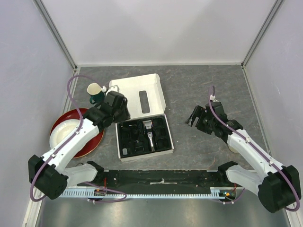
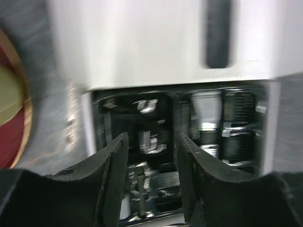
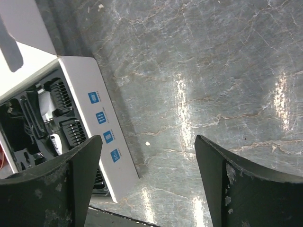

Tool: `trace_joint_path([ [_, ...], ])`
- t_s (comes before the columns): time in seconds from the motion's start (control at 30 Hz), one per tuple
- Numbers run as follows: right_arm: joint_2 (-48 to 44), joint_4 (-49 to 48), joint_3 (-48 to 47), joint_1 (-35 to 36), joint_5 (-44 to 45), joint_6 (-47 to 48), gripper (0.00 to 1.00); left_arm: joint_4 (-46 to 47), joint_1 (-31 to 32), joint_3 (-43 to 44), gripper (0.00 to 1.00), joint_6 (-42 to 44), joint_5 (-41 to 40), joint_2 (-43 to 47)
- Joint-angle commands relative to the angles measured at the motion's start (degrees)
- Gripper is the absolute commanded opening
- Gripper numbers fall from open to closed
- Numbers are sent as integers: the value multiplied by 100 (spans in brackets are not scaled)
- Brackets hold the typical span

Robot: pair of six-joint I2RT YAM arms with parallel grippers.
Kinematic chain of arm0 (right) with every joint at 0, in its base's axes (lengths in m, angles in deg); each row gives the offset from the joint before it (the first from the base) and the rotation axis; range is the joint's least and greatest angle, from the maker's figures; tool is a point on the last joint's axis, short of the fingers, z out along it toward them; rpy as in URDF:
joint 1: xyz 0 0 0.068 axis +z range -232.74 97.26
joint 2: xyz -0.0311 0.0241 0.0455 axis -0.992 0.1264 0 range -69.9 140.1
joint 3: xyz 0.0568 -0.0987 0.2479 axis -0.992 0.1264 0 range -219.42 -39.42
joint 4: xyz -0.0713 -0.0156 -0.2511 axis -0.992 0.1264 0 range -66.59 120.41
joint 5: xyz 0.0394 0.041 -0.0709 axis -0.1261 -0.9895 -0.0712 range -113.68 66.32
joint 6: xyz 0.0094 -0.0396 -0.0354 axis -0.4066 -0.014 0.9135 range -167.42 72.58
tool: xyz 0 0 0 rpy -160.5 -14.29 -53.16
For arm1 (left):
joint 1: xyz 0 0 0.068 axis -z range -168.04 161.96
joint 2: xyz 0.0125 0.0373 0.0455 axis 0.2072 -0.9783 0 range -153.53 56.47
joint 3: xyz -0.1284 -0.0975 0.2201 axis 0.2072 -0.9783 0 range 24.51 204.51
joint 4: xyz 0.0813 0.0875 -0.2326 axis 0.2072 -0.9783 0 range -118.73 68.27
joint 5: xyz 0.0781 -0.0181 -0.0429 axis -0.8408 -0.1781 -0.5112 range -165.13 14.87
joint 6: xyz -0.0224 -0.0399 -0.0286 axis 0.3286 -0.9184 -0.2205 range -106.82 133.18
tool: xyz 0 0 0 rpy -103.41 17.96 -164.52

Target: Sort the hair-cutting tools

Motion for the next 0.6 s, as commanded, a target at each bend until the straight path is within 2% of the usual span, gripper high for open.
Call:
trace_joint_path([
  [0.0,284,-237,-213,26,-20,172,86,-1327,4,-459,52,-896,-1888,288],
  [0.23,838,-475,-389,289,76,111,82,-1882,-31,-618,52,-1573,-2795,376],
  [0.57,1707,-896,-582,676,129,-57,80,-1171,-207,-1504,52,-1723,-2031,-1],
])
